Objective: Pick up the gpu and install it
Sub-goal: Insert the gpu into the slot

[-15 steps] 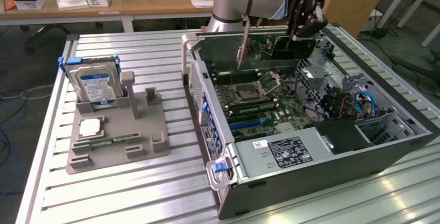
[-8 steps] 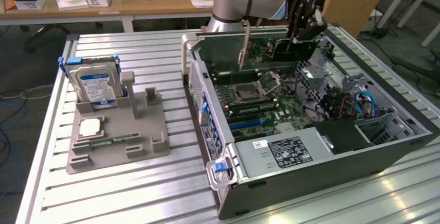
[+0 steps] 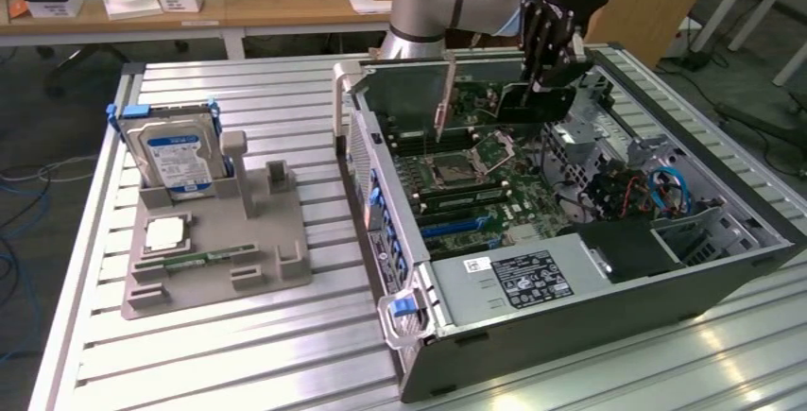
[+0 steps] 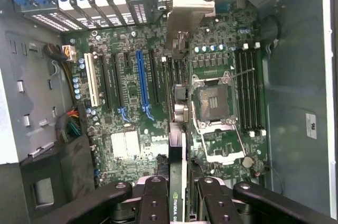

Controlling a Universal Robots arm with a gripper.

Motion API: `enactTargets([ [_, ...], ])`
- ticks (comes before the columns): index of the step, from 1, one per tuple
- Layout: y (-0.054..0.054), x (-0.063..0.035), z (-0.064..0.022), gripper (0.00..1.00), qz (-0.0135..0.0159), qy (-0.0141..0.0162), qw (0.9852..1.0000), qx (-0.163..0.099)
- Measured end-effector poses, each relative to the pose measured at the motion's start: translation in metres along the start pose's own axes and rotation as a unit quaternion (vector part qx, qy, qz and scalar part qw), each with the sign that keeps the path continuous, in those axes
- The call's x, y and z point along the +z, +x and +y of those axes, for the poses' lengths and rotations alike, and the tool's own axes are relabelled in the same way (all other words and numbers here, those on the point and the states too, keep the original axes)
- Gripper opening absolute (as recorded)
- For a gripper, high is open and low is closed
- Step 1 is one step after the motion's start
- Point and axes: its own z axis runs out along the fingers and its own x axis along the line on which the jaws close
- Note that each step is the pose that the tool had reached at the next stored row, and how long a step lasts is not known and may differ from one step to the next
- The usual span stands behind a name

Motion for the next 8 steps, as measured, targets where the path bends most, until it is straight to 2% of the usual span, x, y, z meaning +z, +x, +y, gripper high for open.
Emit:
enactTargets([
  [3, 0.001, 0.0045, 0.0001, 0.26, 0.0, -0.0036, 0.9999, -0.016],
  [8, 0.001, 0.0134, 0.0004, 0.26, 0.0, -0.0049, 0.9997, -0.025],
])
